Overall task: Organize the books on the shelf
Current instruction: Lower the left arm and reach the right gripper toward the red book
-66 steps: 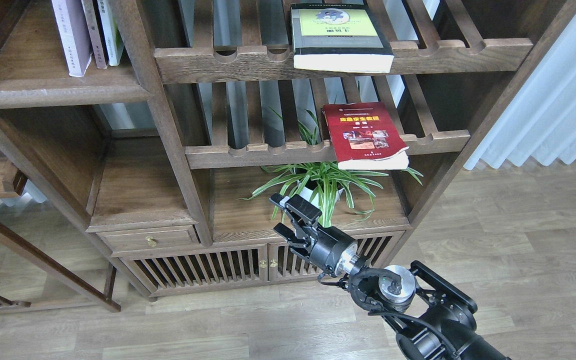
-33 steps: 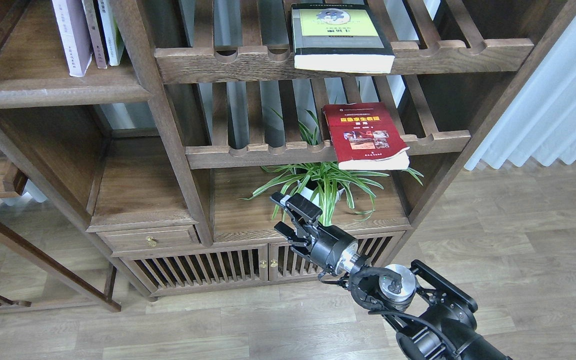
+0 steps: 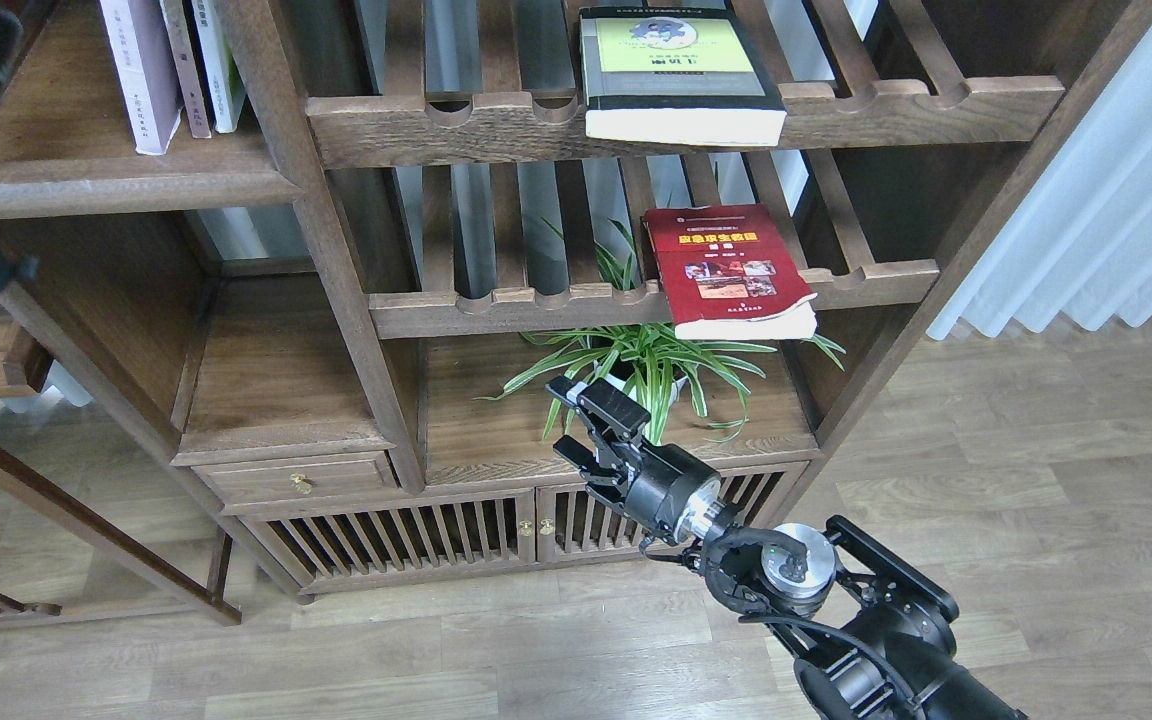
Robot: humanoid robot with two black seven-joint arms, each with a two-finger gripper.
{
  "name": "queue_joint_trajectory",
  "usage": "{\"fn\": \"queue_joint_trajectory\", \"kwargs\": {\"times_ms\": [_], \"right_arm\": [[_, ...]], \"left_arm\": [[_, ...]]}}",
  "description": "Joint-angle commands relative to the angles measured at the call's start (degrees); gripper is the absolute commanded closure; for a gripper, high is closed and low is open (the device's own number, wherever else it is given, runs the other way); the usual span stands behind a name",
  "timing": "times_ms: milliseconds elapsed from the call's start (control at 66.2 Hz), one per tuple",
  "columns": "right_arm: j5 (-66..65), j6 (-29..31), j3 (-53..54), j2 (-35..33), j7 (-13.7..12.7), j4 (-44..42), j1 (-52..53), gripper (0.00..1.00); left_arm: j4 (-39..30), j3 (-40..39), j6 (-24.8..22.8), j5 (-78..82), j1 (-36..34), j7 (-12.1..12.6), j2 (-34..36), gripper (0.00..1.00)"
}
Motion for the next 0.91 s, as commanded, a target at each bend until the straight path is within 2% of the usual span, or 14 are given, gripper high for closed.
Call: {"fn": "queue_joint_trajectory", "kwargs": {"times_ms": [0,242,468,891], "right_arm": [[0.01,0.0,0.0,0.0,0.0,-0.14,0.16,0.01],[0.01,-0.09,0.0,0.0,0.0,-0.14,0.68,0.01],[0.01,0.0,0.62,0.0,0.0,0.04,0.6,0.01],[0.01,0.0,0.97,0.0,0.0,0.21,0.6,0.01]], "left_arm": [[0.12,-0.47,0.0,0.04,4.34,0.18,-0.62,0.02],[0.12,-0.38,0.0,0.13,9.79,0.35,-2.21,0.02],[0.12,-0.38,0.0,0.13,18.84,0.44,-4.23,0.02],[0.12,0.5,0.0,3.02,28.69,0.44,-7.04,0.02]]}}
